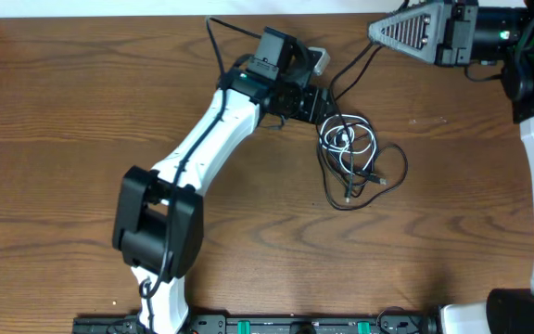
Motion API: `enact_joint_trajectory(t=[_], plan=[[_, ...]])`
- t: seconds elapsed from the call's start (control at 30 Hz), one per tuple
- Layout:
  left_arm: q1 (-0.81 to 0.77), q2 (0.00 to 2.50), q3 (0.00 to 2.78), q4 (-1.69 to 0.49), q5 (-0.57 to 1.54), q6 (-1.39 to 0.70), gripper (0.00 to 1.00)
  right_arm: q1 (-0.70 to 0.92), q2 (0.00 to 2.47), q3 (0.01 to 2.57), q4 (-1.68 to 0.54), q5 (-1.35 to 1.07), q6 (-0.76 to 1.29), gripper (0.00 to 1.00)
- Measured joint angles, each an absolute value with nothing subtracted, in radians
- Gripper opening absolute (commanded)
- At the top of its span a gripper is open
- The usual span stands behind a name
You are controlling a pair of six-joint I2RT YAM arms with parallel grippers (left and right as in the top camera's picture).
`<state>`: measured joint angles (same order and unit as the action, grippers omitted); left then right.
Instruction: Untangle cables
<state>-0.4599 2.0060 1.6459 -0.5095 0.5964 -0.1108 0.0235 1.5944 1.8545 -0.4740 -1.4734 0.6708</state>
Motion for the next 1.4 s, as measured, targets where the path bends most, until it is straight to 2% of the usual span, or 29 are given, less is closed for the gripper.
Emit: enact_joint_trajectory(t=[0.17, 0.2, 0.23, 0.3, 0.67, 0.9, 1.1, 1.4], plan=[[-0.474, 2.042, 1.646, -0.482, 0.578, -0.131, 0.59, 0.023, 1.581, 1.856, -0.474, -1.486, 0.678, 0.01], [-0.474, 2.047, 1.646, -0.478, 0.575, -0.133, 0.51, 0.023, 1.581, 1.856, -0.474, -1.486, 0.679, 0.02], [-0.474, 2.049, 1.646, -0.473, 0.573, -0.139, 0.34, 0.023, 1.581, 1.856, -0.474, -1.486, 0.681, 0.02], [-0.474, 2.054, 1.646, -0.471, 0.569, -0.142, 0.08, 0.023, 1.581, 1.856, -0.474, -1.486, 0.681, 0.02], [-0.455, 2.024, 1.646, -0.501, 0.495, -0.174, 0.07, 0.002, 1.581, 1.856, -0.475, -1.478, 0.653, 0.01], [-0.394, 1.775, 1.644, -0.591, 0.445, -0.187, 0.08, -0.062, 1.601, 1.854, -0.574, -1.388, 0.594, 0.02], [-0.405, 1.594, 1.644, -0.667, 0.439, -0.187, 0.07, -0.069, 1.652, 1.850, -0.745, -1.208, 0.511, 0.01], [-0.406, 1.581, 1.644, -0.671, 0.439, -0.232, 0.07, -0.069, 1.711, 1.845, -0.930, -0.864, 0.411, 0.04]])
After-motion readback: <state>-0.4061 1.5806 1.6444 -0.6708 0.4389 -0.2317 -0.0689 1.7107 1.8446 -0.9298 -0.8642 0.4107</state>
